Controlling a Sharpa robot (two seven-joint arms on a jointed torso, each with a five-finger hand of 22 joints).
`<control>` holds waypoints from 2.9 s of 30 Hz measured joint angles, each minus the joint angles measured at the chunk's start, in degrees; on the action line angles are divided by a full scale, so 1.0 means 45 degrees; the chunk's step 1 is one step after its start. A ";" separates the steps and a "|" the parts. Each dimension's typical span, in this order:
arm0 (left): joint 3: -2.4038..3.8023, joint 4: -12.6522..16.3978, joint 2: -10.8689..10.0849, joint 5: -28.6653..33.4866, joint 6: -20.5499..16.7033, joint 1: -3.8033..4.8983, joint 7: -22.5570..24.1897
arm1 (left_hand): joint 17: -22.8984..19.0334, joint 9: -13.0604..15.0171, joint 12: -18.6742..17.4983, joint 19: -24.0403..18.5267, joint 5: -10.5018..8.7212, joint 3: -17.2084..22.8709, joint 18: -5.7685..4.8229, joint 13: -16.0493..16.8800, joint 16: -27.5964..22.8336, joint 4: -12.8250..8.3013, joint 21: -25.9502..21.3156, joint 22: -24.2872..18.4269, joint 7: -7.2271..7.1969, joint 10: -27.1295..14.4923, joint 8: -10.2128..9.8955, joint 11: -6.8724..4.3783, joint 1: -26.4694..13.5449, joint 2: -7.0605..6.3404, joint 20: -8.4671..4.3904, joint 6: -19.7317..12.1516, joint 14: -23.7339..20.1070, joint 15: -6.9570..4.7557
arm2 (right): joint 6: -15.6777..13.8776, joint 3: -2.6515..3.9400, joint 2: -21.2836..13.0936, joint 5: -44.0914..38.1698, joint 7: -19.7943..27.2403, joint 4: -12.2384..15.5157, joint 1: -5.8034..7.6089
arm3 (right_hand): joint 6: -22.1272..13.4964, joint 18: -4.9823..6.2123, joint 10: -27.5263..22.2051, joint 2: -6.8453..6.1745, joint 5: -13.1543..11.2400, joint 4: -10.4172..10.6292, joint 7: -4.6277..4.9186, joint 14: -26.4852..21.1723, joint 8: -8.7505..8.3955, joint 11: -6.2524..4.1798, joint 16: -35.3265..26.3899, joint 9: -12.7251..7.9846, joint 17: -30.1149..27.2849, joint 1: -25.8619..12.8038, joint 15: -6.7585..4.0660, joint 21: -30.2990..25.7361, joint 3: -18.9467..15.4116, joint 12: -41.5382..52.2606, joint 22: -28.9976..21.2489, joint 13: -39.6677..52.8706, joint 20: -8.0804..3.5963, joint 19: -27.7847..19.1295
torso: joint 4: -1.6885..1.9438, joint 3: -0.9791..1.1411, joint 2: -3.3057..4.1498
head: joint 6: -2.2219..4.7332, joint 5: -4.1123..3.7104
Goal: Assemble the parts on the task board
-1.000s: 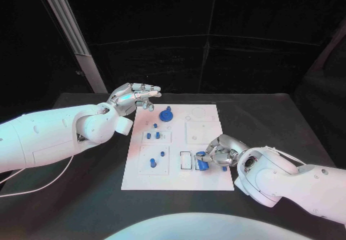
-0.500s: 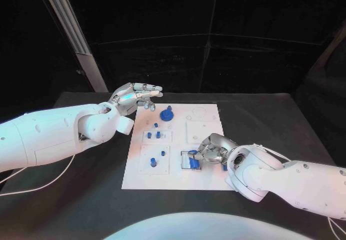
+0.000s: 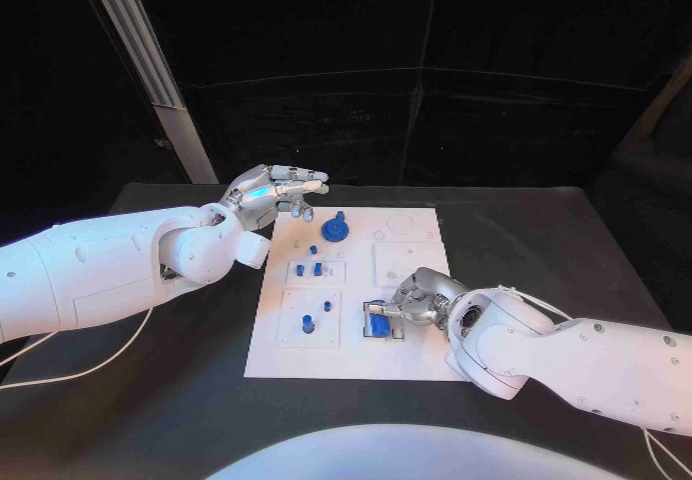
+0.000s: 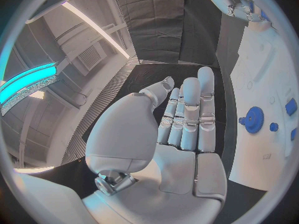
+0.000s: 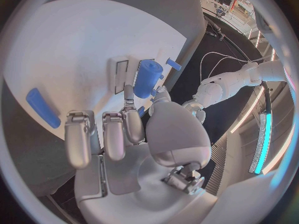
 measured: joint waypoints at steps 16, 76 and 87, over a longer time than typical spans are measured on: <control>0.0002 -0.0009 -0.0013 0.0000 0.0006 0.0001 -0.0011 | 0.0001 0.0000 0.0000 0.0000 0.0000 0.0000 -0.0002 0.0001 0.0000 0.0000 0.0000 0.0002 0.0000 0.0000 0.0000 0.0000 0.0000 0.0000 0.0000 0.0000 0.0000 0.0000 | 0.0354 0.0003 -0.0183 -0.0140 -0.0050 0.0254 0.0003 | -0.0094 0.0000 -0.0111 -0.0510 -0.0527 -0.0097 0.0038 0.0000 0.0000 0.0019 -0.0070 0.0378 0.0000 -0.1063 0.0000 0.0000 0.1376 -0.0148 0.0000 0.0000 0.0000 0.0000 | -0.0034 0.0021 -0.0013 | -0.0007 0.0028; 0.0000 -0.0204 -0.0061 0.0000 0.0014 -0.0001 -0.0022 | -0.0017 0.0000 0.0050 0.0000 0.0000 0.0000 -0.0001 0.0004 0.0000 0.0000 -0.0047 -0.0004 0.0001 0.0000 -0.0001 0.0000 0.0055 0.0055 0.0000 0.0001 0.0000 0.0000 | 0.0926 0.0023 0.0160 -0.2060 0.2545 -0.0007 0.0022 | 0.0230 0.0000 -0.0109 0.0851 -0.0405 -0.4054 -0.0461 0.0049 0.0610 -0.0302 -0.0194 0.0930 0.0004 0.4657 -0.0235 0.0000 0.3598 -0.0328 -0.0001 0.2904 -0.0180 0.0003 | 0.0021 0.0042 0.0002 | 0.0004 0.0076; 0.0000 -0.0207 -0.0067 0.0000 0.0014 -0.0001 -0.0025 | -0.0016 0.0000 0.0050 0.0000 0.0000 0.0000 -0.0001 0.0005 0.0000 0.0000 -0.0047 -0.0003 0.0001 0.0000 -0.0001 0.0000 0.0055 0.0055 0.0000 0.0001 0.0000 0.0000 | 0.1028 0.0033 -0.0015 -0.2451 0.2516 0.0122 0.0030 | 0.0388 0.0000 -0.0108 0.0817 -0.0820 -0.4111 -0.0397 0.0052 0.0511 -0.0302 -0.0194 0.0826 0.0003 0.4684 -0.0234 0.0000 0.3657 -0.0348 -0.0001 0.2984 -0.0180 0.0002 | 0.0009 0.0048 0.0001 | -0.0007 0.0068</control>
